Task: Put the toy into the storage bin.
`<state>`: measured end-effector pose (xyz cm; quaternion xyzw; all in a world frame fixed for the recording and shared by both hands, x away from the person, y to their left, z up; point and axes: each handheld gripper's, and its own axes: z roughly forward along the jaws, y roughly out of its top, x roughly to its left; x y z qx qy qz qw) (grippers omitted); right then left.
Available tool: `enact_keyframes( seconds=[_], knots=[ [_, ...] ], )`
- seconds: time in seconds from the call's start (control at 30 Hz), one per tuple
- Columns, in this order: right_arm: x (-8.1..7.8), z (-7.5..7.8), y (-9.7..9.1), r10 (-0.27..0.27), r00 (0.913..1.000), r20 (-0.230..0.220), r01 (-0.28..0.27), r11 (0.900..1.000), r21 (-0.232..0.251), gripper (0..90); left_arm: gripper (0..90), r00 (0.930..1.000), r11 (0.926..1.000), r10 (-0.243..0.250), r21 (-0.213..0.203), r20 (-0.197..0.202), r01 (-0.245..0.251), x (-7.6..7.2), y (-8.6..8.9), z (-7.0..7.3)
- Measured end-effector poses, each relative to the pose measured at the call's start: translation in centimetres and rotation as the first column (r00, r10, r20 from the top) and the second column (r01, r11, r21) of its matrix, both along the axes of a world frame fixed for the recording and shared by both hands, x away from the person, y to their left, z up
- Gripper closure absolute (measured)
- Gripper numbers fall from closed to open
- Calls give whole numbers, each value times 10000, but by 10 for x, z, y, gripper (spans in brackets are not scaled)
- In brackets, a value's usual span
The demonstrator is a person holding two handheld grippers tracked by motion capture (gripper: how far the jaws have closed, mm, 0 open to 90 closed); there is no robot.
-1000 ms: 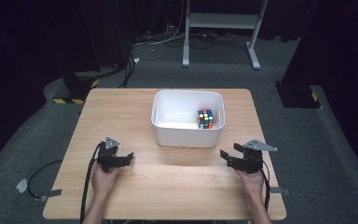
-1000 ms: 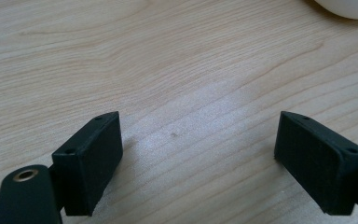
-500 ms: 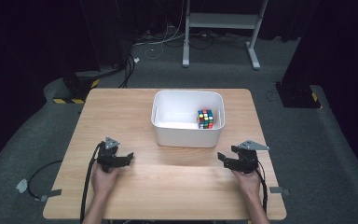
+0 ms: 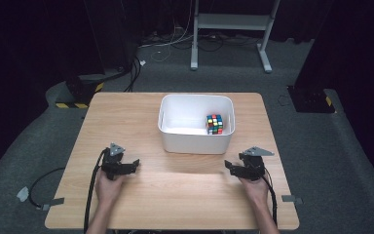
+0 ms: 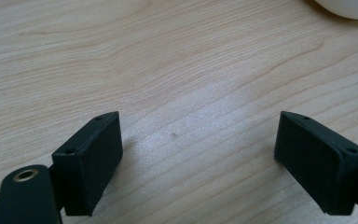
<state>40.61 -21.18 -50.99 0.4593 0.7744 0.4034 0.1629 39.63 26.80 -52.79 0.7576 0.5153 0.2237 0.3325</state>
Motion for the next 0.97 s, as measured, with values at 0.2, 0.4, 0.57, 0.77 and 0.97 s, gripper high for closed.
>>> enact_keyframes(
  seconds=[0.2, 0.4, 0.57, 0.77, 0.97],
  knots=[
    [1, -5, 2, -55, 9999, -88, 52, 9995, -327, 269, 152, 10000, 10000, 0, -4, -1, 0, 0, 0, 0],
    [2, -11, 6, -98, 9998, -200, 85, 9981, -602, 264, 152, 10000, 10000, 1, -3, -2, -1, 0, 0, 0],
    [2, -13, 10, -194, 9995, -229, 167, 9932, -1154, 263, 152, 10000, 10000, 1, -2, 0, -1, 0, 0, 0],
    [1, -14, 16, -296, 9995, -97, 277, 9866, -1608, 254, 153, 10000, 10000, 12, -27, -3, -12, 0, 0, 0],
    [1, -14, 16, -353, 9993, -99, 333, 9863, -1614, 253, 153, 10000, 10000, 13, -36, -4, -13, 0, 0, 0]
  ],
)
